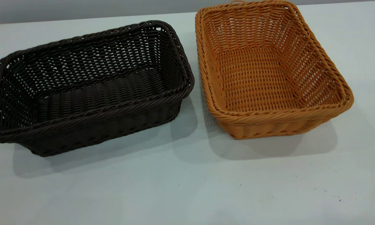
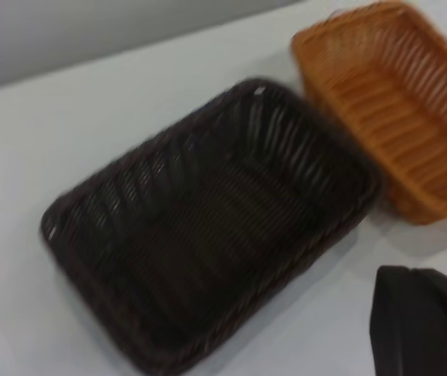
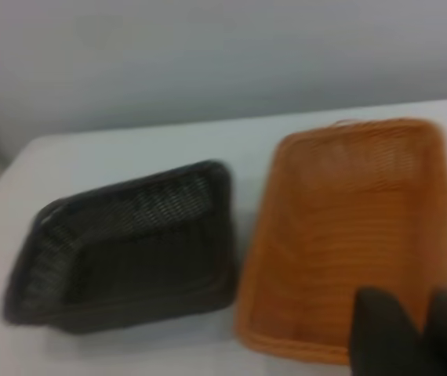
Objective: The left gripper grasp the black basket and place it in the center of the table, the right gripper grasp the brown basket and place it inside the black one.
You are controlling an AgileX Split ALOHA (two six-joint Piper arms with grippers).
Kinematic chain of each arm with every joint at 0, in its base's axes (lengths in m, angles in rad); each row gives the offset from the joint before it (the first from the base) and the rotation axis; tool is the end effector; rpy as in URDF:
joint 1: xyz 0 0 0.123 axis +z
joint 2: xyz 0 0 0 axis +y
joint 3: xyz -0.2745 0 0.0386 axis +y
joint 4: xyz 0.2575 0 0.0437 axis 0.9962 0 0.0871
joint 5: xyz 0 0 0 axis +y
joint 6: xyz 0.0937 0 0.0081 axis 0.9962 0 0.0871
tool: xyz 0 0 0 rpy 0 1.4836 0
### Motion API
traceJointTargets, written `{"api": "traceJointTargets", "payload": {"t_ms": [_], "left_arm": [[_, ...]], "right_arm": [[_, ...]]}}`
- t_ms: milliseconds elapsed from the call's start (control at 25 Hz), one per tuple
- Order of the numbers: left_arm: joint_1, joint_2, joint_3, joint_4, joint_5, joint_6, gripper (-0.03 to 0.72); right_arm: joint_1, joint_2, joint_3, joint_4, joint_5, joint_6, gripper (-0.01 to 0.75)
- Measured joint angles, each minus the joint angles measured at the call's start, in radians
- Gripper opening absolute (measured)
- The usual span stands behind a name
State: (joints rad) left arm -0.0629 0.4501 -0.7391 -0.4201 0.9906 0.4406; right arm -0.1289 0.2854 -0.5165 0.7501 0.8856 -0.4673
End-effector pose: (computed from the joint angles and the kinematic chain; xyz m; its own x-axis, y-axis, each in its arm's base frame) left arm 0.0761 -0.0370 0.3445 -0.4606 0.2166 -0.8608 0.4460 0.8949 -0.0135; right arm 0.0671 0.0414 0.3068 -0.4204 0.1105 -0.9006 -0.3438 0.8992 0.2708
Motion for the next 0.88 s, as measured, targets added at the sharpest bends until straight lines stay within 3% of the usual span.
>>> {"api": "traceJointTargets", "payload": {"t_ms": [280,440,720,880], "left_arm": [[0.000,0.169,0.001,-0.131,-0.050,0.174,0.271],[0.000,0.250,0.001,-0.118,-0.080,0.176,0.382],[0.000,0.374,0.001,-0.134,-0.218,0.222,0.418],[0.000,0.425,0.001,-0.151,-0.227,0.224,0.418]], "right_arm": [[0.000,0.176,0.000,0.034,-0.002,-0.072,0.335],[0.000,0.249,0.001,0.067,-0.001,-0.014,0.374],[0.000,0.421,0.001,0.214,0.056,0.135,0.382],[0.000,0.552,0.001,0.363,0.044,0.277,0.382]]}}
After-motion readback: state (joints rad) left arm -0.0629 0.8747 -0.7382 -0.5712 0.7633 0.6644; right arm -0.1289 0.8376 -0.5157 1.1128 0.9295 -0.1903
